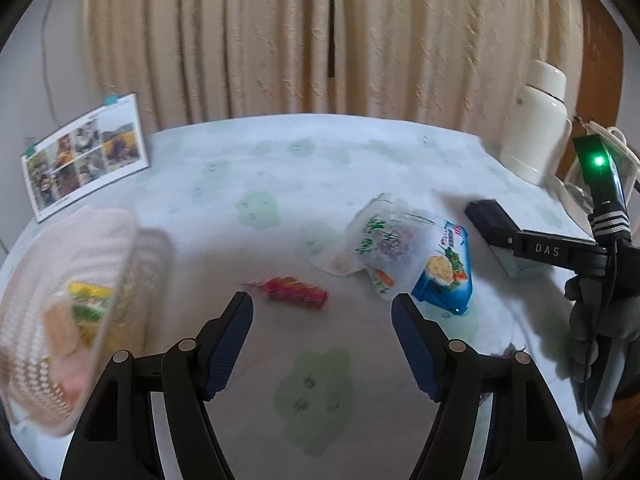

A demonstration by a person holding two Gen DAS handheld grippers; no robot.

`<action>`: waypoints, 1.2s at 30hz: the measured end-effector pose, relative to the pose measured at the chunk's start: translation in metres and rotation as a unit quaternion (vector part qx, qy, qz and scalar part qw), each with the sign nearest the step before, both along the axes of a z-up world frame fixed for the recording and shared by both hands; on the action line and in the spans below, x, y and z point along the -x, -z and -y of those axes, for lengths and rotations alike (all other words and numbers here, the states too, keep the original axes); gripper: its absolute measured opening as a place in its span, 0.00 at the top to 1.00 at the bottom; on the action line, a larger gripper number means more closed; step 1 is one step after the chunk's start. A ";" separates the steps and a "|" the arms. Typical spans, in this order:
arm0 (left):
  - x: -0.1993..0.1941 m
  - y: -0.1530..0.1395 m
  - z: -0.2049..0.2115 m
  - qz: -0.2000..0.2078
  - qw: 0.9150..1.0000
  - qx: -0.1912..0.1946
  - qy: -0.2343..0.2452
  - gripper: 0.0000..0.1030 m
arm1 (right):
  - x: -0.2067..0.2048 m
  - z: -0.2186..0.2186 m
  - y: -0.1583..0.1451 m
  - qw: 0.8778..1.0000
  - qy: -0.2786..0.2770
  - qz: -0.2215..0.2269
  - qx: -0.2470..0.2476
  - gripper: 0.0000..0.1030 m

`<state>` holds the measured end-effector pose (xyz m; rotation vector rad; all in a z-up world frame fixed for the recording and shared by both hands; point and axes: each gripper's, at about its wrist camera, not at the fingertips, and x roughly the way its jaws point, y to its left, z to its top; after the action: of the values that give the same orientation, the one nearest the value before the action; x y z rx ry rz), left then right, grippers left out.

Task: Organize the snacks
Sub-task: 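Close the left tool on the pink candy stick and lift it while the right tool holds the box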

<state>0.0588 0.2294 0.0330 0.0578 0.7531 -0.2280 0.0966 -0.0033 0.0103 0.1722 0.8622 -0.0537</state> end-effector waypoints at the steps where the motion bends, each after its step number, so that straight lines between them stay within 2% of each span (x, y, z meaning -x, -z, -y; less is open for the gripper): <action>1: -0.005 0.003 -0.001 -0.008 1.000 0.004 -0.002 0.30 | 0.000 0.001 0.000 1.000 -0.001 0.000 -0.002 0.55; 6: -0.027 0.016 -0.006 -0.048 0.999 0.022 -0.005 0.30 | 0.002 0.002 0.000 1.000 0.000 0.001 -0.002 0.55; 9: -0.037 0.022 -0.008 -0.065 0.998 0.019 -0.011 0.34 | 0.002 0.003 0.000 1.000 0.000 0.001 -0.004 0.56; 12: -0.041 0.025 -0.009 -0.071 0.997 0.022 -0.012 0.42 | 0.002 0.002 0.000 1.000 0.000 0.001 -0.004 0.56; 14: -0.042 0.026 -0.011 -0.069 0.997 0.021 -0.016 0.53 | 0.002 0.002 -0.001 1.000 0.000 0.002 -0.006 0.56; 16: -0.041 0.025 -0.013 -0.068 0.997 0.029 -0.017 0.59 | 0.003 0.002 -0.001 1.000 -0.001 0.003 -0.008 0.56; 19: -0.039 0.024 -0.016 -0.066 0.997 0.036 -0.016 0.62 | 0.005 0.002 -0.002 1.000 -0.001 0.004 -0.013 0.56; 20: -0.039 0.024 -0.016 -0.066 0.997 0.039 -0.013 0.77 | 0.006 0.003 -0.002 1.000 -0.001 0.004 -0.016 0.56; 21: -0.038 0.024 -0.016 -0.066 0.997 0.045 -0.009 0.80 | 0.007 0.003 -0.003 1.000 -0.003 0.005 -0.020 0.56; 36: -0.017 0.011 -0.014 -0.034 0.997 0.062 -0.002 0.81 | 0.016 0.002 -0.010 0.999 -0.011 0.020 -0.045 0.56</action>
<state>0.0756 0.2439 0.0217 -0.0698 0.8053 -0.2743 0.0804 -0.0056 0.0201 0.2475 0.8267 0.0090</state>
